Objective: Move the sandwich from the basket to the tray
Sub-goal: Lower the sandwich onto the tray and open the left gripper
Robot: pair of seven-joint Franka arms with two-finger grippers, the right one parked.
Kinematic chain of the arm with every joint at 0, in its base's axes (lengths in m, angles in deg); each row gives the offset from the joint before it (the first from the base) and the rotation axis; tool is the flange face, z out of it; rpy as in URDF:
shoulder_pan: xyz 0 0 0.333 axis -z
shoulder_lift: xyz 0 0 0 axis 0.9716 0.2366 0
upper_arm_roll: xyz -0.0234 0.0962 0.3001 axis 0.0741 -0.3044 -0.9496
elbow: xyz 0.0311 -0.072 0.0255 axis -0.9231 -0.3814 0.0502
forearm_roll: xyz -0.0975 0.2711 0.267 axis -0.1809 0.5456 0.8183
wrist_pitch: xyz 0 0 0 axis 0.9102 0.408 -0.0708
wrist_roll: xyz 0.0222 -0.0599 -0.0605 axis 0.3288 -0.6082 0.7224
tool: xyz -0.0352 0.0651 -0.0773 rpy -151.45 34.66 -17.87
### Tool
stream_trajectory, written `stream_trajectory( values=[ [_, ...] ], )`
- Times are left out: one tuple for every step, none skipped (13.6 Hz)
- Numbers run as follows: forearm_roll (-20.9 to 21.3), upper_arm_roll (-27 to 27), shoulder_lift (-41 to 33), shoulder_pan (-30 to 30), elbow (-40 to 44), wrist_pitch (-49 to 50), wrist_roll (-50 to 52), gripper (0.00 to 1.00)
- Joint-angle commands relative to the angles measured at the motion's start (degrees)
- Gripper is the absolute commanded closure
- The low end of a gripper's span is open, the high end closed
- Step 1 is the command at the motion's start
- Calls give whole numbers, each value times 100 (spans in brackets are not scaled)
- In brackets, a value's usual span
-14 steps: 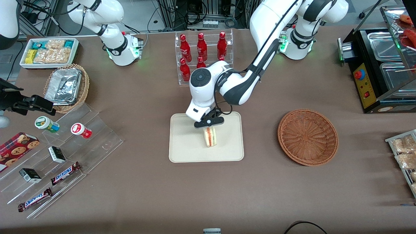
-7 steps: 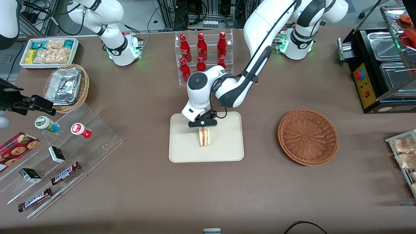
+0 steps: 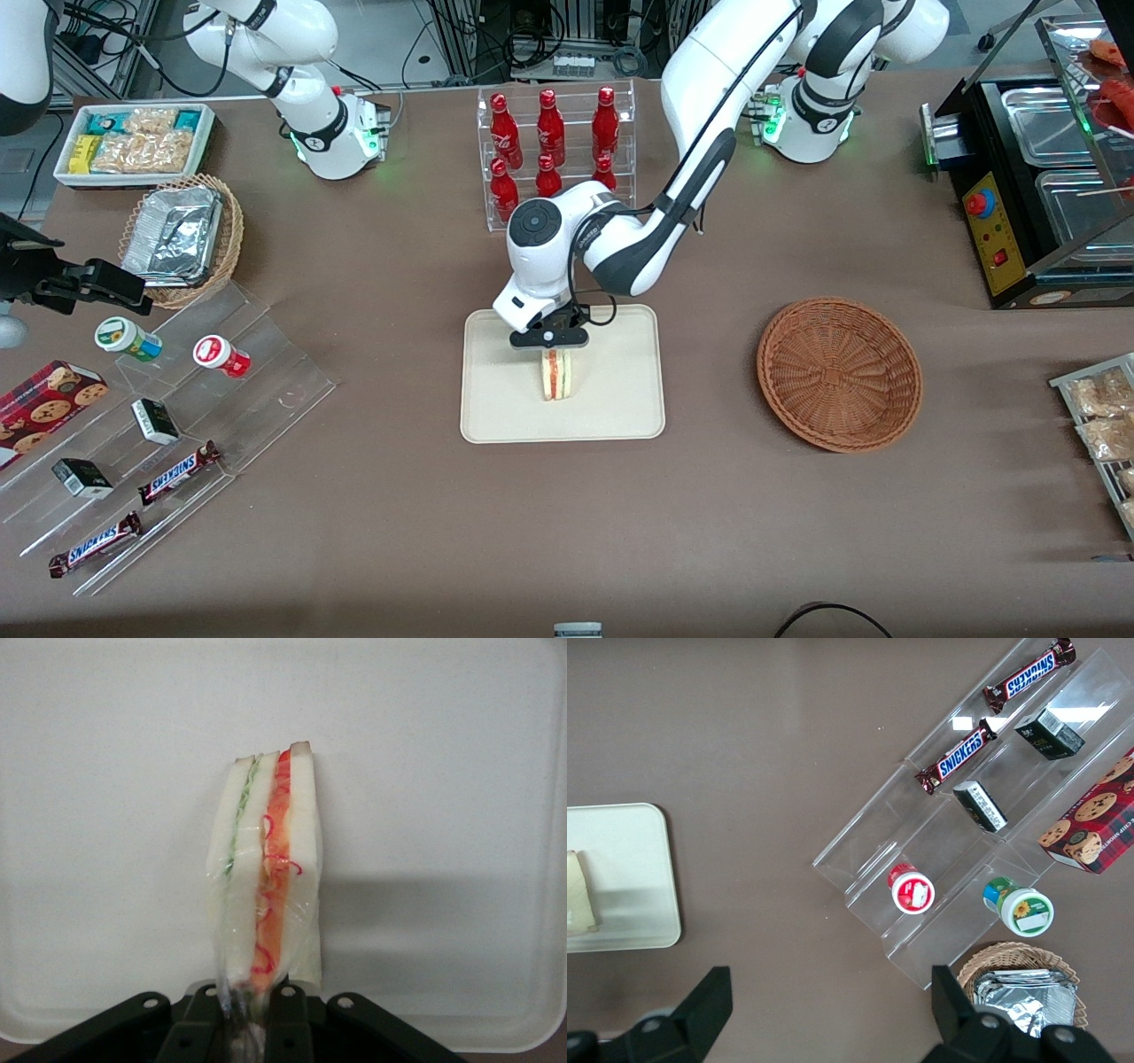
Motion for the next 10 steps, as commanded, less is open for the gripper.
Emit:
stream_trajectory(
  values=[
    [72,-74,110,75,200,138,-58,100],
    [63,-74,119,75,200,129,-58,84],
    [63,-74,110,75,208,120,-58,31],
    [11,-74,75,23,217,120,-58,4],
    [-15,-74,23,14,278,173,-41,2],
    [-24,-74,-73,14,296,234,-6,1],
    [-103,-74,-170,5,296,313,12,1],
    [-321,-91,-275,5,331,427,38,1],
    [-480,-117,-442,-4,393,576,38,1],
    [-621,-153,-704,-169,384,838,38,1]
  ],
)
